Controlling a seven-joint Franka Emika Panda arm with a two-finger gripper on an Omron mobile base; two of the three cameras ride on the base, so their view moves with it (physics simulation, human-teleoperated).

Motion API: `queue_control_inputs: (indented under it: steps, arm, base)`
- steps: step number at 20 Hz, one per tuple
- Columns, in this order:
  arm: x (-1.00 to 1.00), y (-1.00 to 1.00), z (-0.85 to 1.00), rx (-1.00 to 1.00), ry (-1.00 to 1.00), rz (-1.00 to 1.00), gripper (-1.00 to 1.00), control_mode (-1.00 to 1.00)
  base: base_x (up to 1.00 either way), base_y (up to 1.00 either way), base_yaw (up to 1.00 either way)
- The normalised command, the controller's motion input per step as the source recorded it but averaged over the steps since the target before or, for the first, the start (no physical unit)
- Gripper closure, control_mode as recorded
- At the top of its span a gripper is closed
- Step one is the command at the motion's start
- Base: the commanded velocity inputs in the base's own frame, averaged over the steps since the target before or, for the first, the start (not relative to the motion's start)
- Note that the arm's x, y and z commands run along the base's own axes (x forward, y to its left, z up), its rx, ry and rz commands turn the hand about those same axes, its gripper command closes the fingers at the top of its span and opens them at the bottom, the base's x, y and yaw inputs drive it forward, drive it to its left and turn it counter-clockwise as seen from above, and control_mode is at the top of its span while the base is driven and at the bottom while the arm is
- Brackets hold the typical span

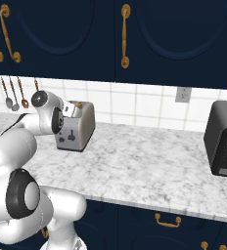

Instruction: Start the toaster. Once the lever pops up, take the bread to the plate on the dining counter.

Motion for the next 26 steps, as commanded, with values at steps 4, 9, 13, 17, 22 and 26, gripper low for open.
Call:
queue_control_inputs:
  steps: [4, 9, 13, 17, 22, 26]
  arm:
    - [0.00, 0.00, 0.00, 0.00, 0.00, 0.00, -1.00, -1.00]
    - [0.00, 0.00, 0.00, 0.00, 0.00, 0.00, -1.00, -1.00]
    - [0.00, 0.00, 0.00, 0.00, 0.00, 0.00, -1.00, -1.00]
    - [0.00, 0.00, 0.00, 0.00, 0.00, 0.00, -1.00, -1.00]
    - [0.00, 0.00, 0.00, 0.00, 0.00, 0.00, -1.00, -1.00]
    - [0.00, 0.00, 0.00, 0.00, 0.00, 0.00, -1.00, -1.00]
  base:
    - [0.00, 0.00, 0.00]
    - [0.00, 0.00, 0.00]
    - [0.00, 0.00, 0.00]
    - [0.00, 0.00, 0.00]
    - [0.00, 0.00, 0.00]
    - [0.00, 0.00, 0.00]
